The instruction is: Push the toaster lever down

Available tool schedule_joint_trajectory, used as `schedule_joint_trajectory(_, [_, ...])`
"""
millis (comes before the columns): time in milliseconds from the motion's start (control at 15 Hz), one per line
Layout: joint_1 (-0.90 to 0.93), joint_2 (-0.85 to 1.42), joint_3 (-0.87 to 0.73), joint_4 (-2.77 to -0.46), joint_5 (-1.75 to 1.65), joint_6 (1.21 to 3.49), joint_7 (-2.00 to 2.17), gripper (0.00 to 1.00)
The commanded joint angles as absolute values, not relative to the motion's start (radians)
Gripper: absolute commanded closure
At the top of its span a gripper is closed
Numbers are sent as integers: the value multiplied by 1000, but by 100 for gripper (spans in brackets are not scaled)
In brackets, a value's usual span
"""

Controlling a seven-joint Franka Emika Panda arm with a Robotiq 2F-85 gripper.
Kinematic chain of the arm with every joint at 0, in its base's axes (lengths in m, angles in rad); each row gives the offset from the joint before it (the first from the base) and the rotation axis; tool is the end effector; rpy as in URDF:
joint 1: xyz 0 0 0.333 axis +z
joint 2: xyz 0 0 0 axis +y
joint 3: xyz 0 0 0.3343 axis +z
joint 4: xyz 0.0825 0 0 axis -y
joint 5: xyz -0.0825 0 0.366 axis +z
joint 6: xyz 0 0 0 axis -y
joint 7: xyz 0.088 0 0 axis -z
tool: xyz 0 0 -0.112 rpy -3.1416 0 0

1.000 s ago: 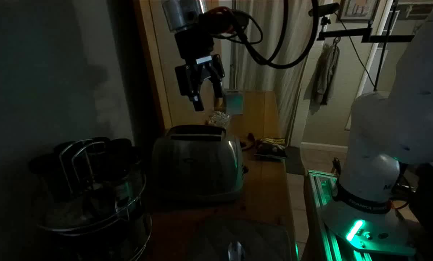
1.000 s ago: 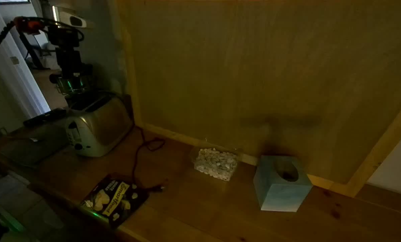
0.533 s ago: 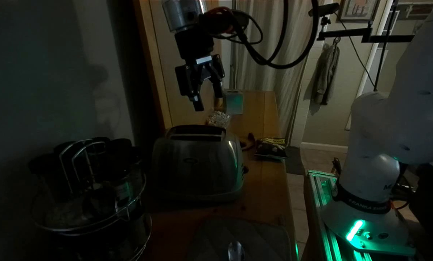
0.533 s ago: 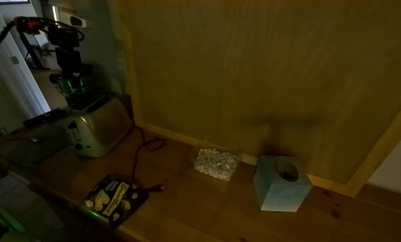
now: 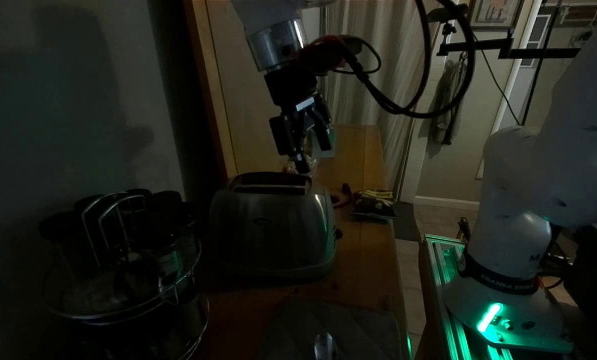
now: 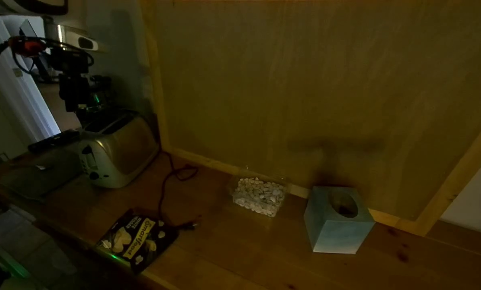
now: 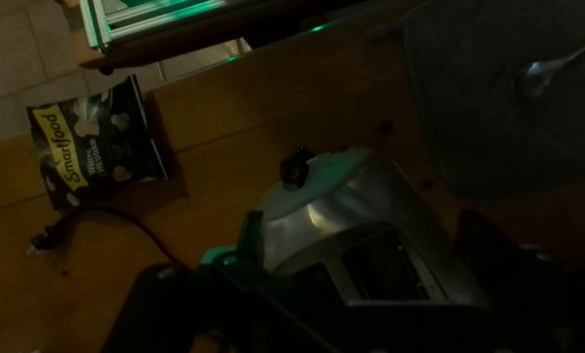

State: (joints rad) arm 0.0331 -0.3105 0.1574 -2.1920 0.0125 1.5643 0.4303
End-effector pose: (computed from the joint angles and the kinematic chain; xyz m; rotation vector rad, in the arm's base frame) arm 0.3910 0.0823 0.5076 2.9544 -0.3816 -0.4434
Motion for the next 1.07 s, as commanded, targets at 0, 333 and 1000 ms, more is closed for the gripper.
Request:
schedule_joint_trajectory(0, [57,-433,159,-2338,10,1633,390,0])
schedule_joint_trajectory(333, [45,-531,159,-2478,-54,1738,391,48])
schedule_joint_trajectory(1000, [27,-615,110,-2653,-54,2005,324,100])
